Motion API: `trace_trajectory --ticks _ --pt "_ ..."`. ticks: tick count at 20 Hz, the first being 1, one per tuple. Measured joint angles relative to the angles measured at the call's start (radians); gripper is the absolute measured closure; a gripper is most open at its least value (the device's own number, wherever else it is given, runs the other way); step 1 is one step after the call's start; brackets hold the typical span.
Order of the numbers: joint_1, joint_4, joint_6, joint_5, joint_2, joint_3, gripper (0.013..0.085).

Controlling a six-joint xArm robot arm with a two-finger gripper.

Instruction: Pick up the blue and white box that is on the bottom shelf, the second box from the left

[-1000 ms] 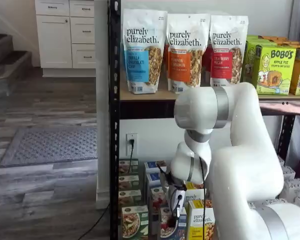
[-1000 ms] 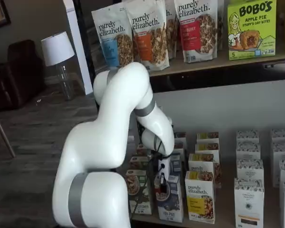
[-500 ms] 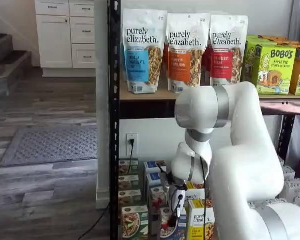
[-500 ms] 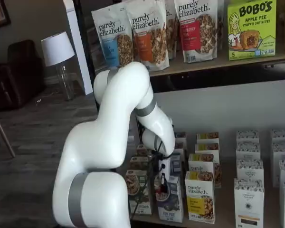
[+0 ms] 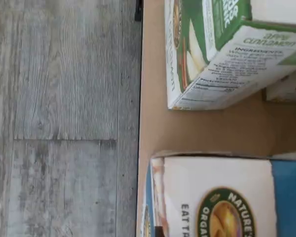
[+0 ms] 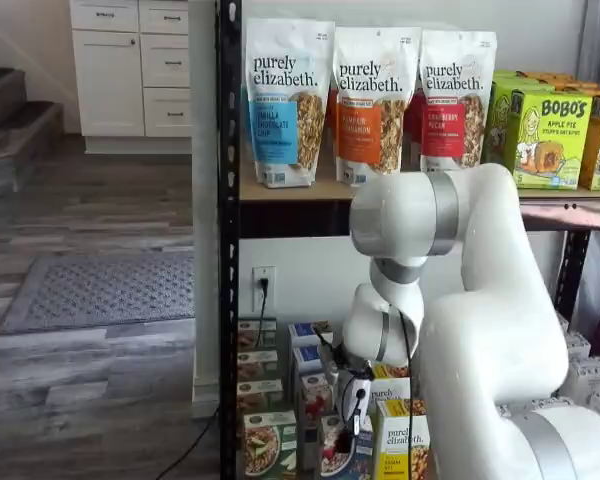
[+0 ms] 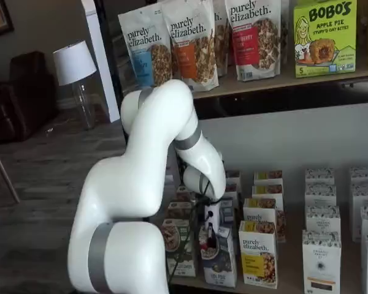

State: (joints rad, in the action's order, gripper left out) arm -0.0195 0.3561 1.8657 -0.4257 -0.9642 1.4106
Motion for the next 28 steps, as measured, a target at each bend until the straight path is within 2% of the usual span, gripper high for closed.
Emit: trace_trajectory --ticks 9,19,28 --pt "-0.013 0.004 -0.004 0.036 0.048 -0.075 0.053" --pt "-0.031 0.043 0.021 0.083 0.181 -0.252 0.053" --pt "-0.035 0.009 -0.012 0.088 0.332 -0.429 0.053"
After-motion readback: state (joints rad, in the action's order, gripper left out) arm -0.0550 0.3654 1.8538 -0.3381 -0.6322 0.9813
